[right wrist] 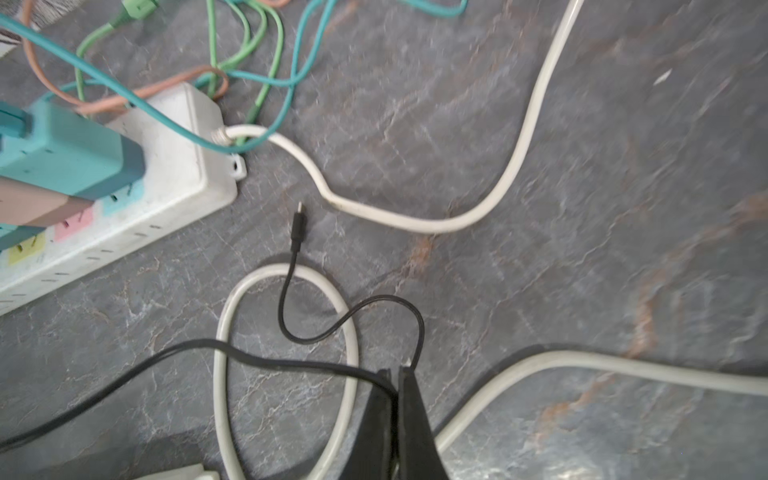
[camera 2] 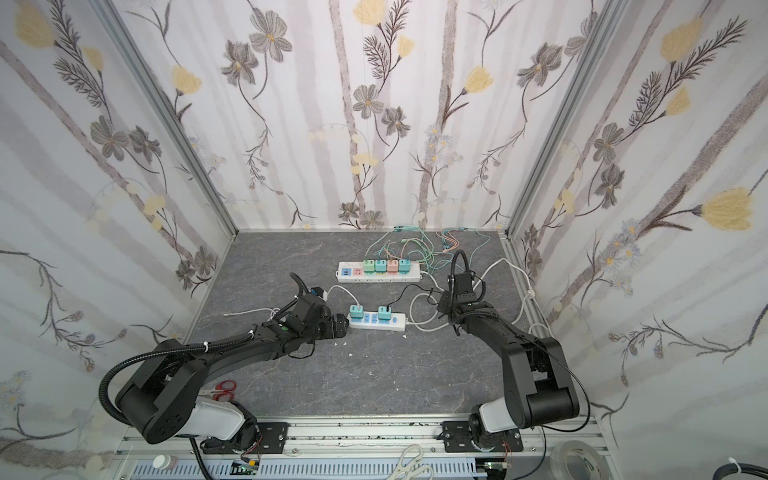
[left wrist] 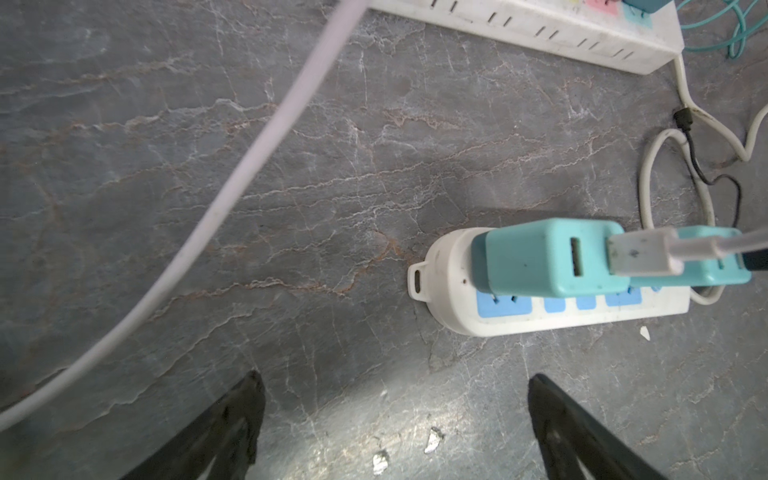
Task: Insert the plug
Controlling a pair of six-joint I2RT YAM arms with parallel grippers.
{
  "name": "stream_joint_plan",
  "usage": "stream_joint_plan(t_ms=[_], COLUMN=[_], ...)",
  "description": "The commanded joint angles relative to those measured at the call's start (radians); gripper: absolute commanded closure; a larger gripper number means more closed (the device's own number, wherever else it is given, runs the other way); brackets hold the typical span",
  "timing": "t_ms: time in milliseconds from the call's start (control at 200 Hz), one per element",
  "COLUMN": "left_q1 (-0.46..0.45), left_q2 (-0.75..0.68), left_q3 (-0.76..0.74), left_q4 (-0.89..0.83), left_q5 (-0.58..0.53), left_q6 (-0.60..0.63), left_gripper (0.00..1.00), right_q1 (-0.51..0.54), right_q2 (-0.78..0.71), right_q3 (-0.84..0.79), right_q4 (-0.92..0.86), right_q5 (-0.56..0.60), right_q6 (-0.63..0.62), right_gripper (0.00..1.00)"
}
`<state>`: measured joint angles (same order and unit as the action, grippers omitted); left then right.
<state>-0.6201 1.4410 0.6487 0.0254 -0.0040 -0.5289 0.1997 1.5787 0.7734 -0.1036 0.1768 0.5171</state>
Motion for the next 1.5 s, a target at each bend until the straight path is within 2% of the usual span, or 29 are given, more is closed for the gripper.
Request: stream_joint_plan(t_ms=[0,120,295,360,490,635,719,779,834,964,999,1014,1024,1034,1159,1294,1424,1494], left_q1=[0.000,-0.001,-0.001,0.000,0.000,-0.001,-0.001,0.000,0.000,-0.001,0.000,0.000,0.000,0.000,0.000,-0.001,-0.001,-0.001], left_q2=[0.003,0.002,-0.002,-0.004,0.001,0.012,0.019,0.022,0.024,0.028,0.026,0.026,0.025,0.023,-0.011,-0.069,-0.147,-0.211], left_q3=[0.006,0.011,0.008,0.009,0.010,0.017,0.022,0.023,0.026,0.029,0.029,0.029,0.029,0.028,0.010,-0.011,-0.050,-0.079], left_q4=[-0.004,-0.016,-0.025,-0.028,-0.028,-0.033,-0.034,-0.035,-0.036,-0.039,-0.040,-0.040,-0.042,-0.041,-0.015,-0.002,0.007,0.018], left_q5=[-0.031,-0.033,-0.041,-0.044,-0.045,-0.040,-0.039,-0.039,-0.037,-0.037,-0.041,-0.044,-0.047,-0.050,-0.051,-0.065,-0.117,-0.169], left_q6=[-0.015,-0.012,-0.016,-0.014,-0.015,-0.014,-0.017,-0.019,-0.019,-0.017,-0.017,-0.016,-0.016,-0.016,0.001,0.037,0.058,0.057], left_gripper=[0.00,0.00,0.00,0.00,0.00,0.00,0.00,0.00,0.00,0.00,0.00,0.00,0.00,0.00,0.00,0.00,0.00,0.00], right_q1=[-0.003,-0.002,-0.001,-0.001,0.000,0.002,0.004,0.005,0.008,0.007,0.007,0.006,0.005,0.005,0.000,-0.011,-0.026,-0.036], right_q2=[-0.044,-0.041,-0.017,-0.015,-0.003,0.069,0.083,0.087,0.086,0.044,0.034,0.011,0.001,-0.006,-0.097,-0.195,-0.273,-0.322], right_q3=[0.028,0.124,0.243,0.260,0.266,0.291,0.288,0.284,0.294,0.281,0.272,0.267,0.264,0.259,0.182,0.082,0.017,-0.030], right_q4=[0.049,-0.003,-0.014,0.004,0.061,0.053,0.036,0.027,-0.016,-0.085,-0.102,-0.108,-0.111,-0.114,-0.101,-0.063,-0.023,0.016], right_q5=[0.103,0.142,0.352,0.397,0.410,0.383,0.287,0.201,0.181,0.154,0.125,0.112,0.103,0.097,0.048,0.052,0.134,0.217], right_q6=[-0.090,-0.127,-0.280,-0.338,-0.409,-0.420,-0.382,-0.367,-0.340,-0.277,-0.265,-0.259,-0.257,-0.255,-0.219,-0.187,-0.145,-0.110], right_gripper=[1.00,1.00,1.00,1.00,1.00,1.00,0.86,0.71,0.56,0.34,0.22,0.14,0.05,0.02,0.01,0.01,0.01,0.01])
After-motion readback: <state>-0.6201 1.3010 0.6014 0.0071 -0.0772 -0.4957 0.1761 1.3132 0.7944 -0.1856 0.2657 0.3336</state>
